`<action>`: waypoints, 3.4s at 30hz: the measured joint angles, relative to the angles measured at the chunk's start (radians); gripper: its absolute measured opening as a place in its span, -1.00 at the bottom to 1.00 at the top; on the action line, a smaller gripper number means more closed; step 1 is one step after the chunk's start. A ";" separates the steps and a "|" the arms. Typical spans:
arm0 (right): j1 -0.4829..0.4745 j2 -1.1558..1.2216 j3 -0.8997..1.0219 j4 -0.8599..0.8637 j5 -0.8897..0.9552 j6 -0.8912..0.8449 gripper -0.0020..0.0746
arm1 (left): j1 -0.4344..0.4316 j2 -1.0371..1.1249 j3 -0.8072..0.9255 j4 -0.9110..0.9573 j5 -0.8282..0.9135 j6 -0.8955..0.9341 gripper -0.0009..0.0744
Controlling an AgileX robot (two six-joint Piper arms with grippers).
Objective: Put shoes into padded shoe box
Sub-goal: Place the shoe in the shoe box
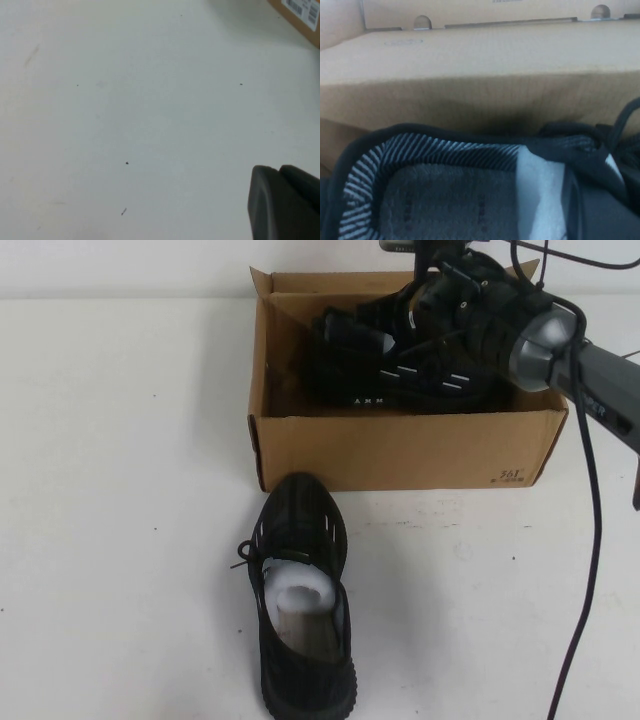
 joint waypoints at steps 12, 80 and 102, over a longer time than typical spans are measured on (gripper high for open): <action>-0.002 0.000 0.000 0.046 -0.002 -0.048 -0.97 | 0.000 0.000 0.000 0.000 0.000 0.000 -0.99; 0.001 0.059 -0.070 0.253 0.047 -0.401 -0.93 | 0.000 0.000 0.000 0.000 0.000 0.000 -0.99; 0.003 0.051 -0.070 0.256 0.040 -0.324 0.01 | 0.000 0.000 0.000 0.000 0.000 0.000 -0.99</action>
